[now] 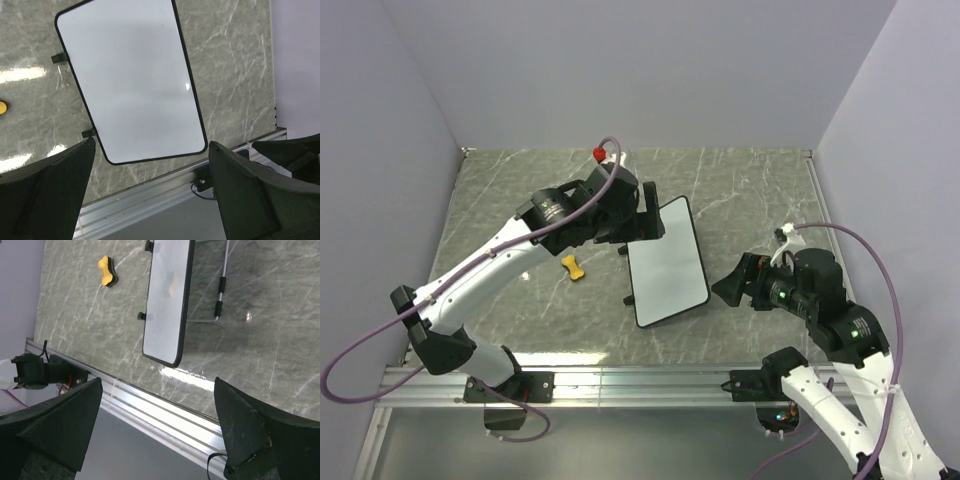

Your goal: Erase the whiteboard

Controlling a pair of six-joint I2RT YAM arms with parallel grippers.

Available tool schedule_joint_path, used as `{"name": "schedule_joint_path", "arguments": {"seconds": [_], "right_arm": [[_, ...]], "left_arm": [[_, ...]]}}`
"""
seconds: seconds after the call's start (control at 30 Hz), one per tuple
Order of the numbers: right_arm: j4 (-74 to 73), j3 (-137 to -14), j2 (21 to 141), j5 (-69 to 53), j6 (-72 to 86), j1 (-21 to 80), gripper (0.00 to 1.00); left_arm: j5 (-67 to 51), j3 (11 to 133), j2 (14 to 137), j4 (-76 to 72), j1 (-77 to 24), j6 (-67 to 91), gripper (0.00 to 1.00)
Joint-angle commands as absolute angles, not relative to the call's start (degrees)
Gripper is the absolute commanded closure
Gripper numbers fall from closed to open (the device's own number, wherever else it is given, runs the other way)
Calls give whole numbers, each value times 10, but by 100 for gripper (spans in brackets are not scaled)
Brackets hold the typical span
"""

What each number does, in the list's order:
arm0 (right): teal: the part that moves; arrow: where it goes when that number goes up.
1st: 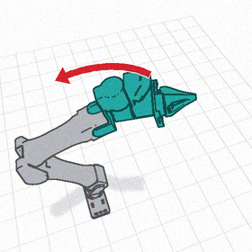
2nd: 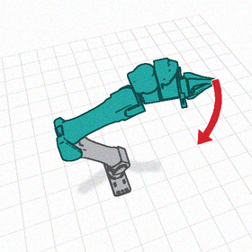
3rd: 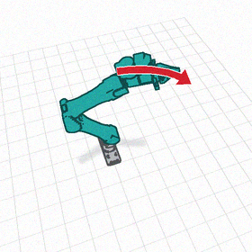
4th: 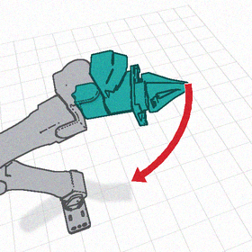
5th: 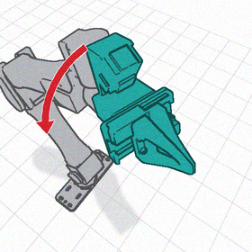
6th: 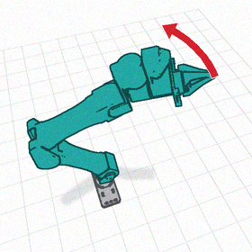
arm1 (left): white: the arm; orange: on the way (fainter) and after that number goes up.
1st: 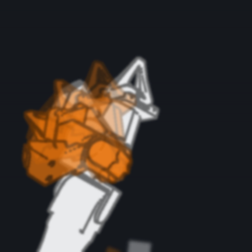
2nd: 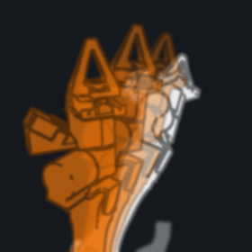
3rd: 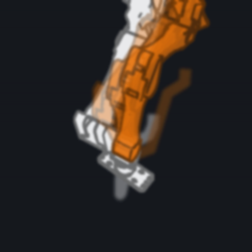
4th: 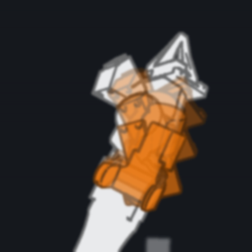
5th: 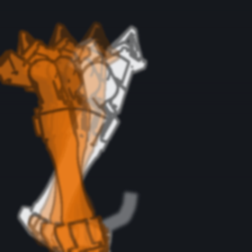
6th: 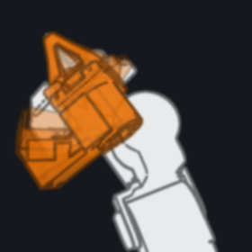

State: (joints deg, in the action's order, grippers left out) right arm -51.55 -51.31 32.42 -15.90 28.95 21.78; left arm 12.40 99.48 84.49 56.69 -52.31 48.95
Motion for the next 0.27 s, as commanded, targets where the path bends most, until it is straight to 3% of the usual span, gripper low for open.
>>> {"name": "schedule_joint_path", "arguments": {"seconds": [0.0,0.23], "right_arm": [[-530,-526,306,-154,302,221,1],[-564,-512,258,-141,315,221,2]], "left_arm": [[148,1018,857,595,-546,504,0],[210,1012,841,558,-578,495,0]]}}
